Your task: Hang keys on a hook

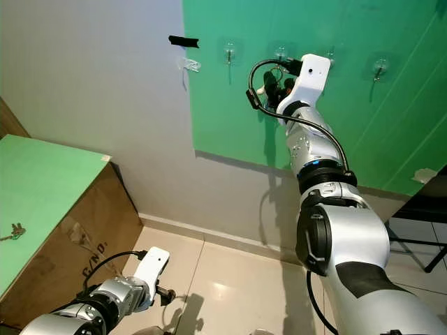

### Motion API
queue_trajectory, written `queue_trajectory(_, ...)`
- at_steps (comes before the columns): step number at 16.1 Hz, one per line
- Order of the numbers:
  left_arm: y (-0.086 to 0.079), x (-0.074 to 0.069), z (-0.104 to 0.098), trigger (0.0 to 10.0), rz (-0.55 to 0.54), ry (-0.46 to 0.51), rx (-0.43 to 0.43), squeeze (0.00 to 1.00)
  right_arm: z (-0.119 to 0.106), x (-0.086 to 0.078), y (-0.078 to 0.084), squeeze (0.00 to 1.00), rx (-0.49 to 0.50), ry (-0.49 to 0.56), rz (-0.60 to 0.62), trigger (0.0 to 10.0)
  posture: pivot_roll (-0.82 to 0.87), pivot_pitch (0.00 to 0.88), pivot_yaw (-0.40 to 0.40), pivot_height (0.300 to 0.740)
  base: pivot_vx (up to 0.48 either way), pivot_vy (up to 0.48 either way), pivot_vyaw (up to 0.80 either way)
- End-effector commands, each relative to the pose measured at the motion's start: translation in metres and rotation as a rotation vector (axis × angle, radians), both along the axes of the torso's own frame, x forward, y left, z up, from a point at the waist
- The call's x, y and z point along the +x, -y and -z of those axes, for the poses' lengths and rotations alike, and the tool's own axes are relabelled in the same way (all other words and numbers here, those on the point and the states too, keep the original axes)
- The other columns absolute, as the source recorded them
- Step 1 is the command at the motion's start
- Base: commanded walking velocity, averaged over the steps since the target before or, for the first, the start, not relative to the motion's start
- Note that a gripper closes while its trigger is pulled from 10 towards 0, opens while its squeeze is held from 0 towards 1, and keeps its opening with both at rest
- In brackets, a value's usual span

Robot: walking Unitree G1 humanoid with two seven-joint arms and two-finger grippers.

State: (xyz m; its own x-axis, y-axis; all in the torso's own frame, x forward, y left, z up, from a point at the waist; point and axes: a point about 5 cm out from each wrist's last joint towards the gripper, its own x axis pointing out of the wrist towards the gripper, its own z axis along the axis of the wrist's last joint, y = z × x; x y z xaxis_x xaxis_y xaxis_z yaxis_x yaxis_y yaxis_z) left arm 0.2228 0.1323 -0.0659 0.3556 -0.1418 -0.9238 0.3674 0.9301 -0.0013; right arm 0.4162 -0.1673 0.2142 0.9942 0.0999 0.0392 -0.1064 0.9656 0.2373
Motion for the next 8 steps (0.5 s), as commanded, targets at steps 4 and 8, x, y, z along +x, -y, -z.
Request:
queue_trajectory(4, -0.0011, -0.0033, 0.002, 10.0, 0.018, -0.009, 0.009, 0.0, 0.003, -0.0026, 0.0039, 1.0, -0.056, 0.02, 0.023, 10.0, -0.09, 0.0, 0.028, 0.74, 0.0, 0.0, 0.0)
queue_trajectory(8, 0.0008, -0.0023, 0.0013, 10.0, 0.03, -0.006, 0.008, 0.0, 0.0036, -0.0052, 0.0103, 1.0, -0.127, 0.04, 0.051, 10.0, -0.1, 0.0, 0.027, 0.74, 0.0, 0.0, 0.0)
